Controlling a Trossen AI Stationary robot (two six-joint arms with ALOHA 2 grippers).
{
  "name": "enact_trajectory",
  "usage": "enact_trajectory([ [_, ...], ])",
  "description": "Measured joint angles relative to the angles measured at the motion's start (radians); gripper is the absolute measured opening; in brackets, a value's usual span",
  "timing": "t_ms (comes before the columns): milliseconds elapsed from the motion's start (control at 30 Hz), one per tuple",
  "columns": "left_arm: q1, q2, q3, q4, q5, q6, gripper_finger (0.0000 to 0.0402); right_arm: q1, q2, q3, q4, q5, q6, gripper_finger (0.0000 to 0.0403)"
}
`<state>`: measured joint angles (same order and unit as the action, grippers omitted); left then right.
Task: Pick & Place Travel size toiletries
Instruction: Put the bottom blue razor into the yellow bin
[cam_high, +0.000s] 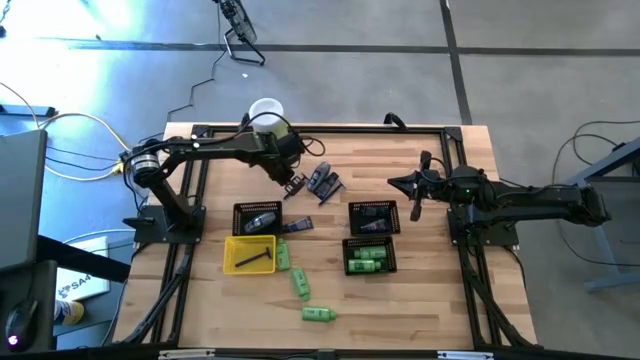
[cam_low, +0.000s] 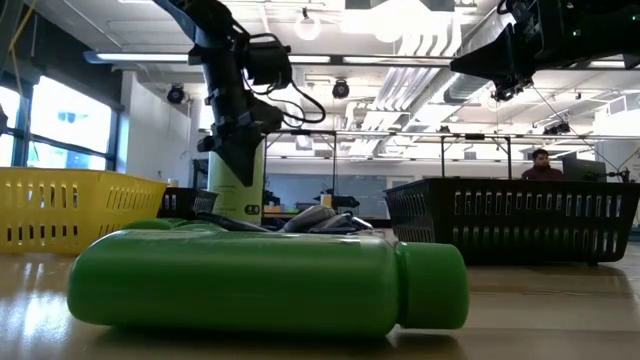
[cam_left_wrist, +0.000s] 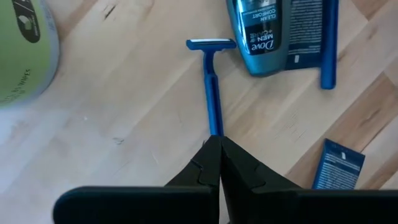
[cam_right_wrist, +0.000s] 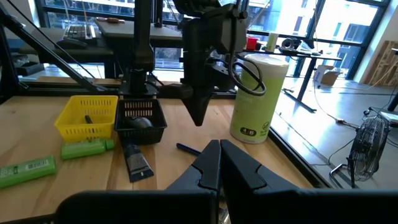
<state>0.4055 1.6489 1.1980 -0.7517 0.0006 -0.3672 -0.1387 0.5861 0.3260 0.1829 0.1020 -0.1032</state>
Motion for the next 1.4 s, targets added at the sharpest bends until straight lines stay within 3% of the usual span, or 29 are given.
enact_trajectory([
  [200, 0.0, 0.0, 0.0, 0.002, 0.024, 0.006, 0.0041, 0.0, 0.0, 0.0, 0.0, 0.0, 0.0, 0.0002],
  [567, 0.0, 0.0, 0.0, 0.023, 0.008, 0.048, 0.0215, 0.0, 0.0, 0.0, 0.0, 0.0, 0.0, 0.0002],
  [733, 0.0, 0.0, 0.0, 0.025, 0.008, 0.046, 0.0264, 0.0, 0.0, 0.0, 0.0, 0.0, 0.0, 0.0002],
  [1000, 0.0, 0.013, 0.0, 0.061, 0.007, -0.001, 0.0275, 0.0, 0.0, 0.0, 0.0, 0.0, -0.007, 0.0003],
  [1400, 0.0, 0.137, -0.001, 0.083, 0.043, -0.009, 0.0266, 0.0, 0.0, 0.0, -0.001, 0.003, -0.009, 0.0003],
])
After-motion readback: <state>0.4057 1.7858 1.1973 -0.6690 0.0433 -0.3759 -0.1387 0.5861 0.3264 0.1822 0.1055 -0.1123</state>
